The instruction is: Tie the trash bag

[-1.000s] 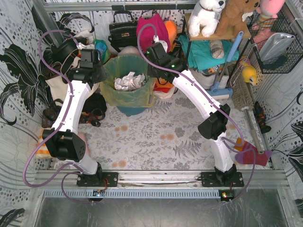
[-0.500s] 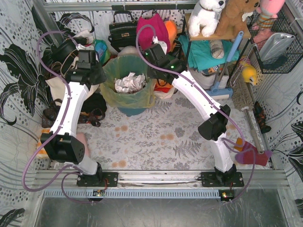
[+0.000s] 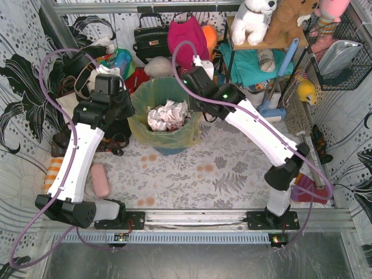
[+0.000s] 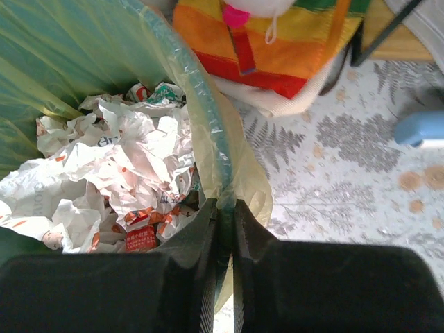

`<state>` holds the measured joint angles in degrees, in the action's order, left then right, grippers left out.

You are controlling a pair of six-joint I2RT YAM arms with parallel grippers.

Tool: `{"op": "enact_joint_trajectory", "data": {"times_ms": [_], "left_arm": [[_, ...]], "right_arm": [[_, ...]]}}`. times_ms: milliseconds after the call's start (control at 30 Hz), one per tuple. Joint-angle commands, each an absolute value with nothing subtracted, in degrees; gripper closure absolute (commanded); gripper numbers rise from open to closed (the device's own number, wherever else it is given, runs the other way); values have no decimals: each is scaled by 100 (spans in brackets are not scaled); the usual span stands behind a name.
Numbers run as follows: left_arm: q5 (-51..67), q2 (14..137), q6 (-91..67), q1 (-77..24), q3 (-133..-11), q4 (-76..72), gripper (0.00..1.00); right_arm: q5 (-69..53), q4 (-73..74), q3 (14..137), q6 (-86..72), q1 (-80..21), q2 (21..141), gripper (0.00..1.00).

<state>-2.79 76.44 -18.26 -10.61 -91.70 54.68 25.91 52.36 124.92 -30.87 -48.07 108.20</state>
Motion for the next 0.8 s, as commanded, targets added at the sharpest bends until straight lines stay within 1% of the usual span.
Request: {"op": "enact_joint_trajectory", "data": {"times_ms": [0, 233, 400, 600, 767], "left_arm": [[483, 7201, -2071, -1756, -8957, 5350, 100], [771, 6683, -2551, -2736, -8732, 5395, 100], [867, 6448, -3095, -3535, -8369, 5289, 100], [815, 6336, -3764, -4488, -8107, 5152, 100], [683, 6403, -4215, -5209, -8114, 5208, 100]], "right_arm": [[2578, 4963, 11720, -3311, -5098, 9901, 100], [2711, 5046, 10213, -3692, -5197, 8406, 100], [2542, 5359, 9320, -3889, -5210, 7632, 100], [2092, 5686, 8749, -4037, -5206, 6950, 100], [1800, 6062, 8590, -4078, -5211, 6627, 100]]}}
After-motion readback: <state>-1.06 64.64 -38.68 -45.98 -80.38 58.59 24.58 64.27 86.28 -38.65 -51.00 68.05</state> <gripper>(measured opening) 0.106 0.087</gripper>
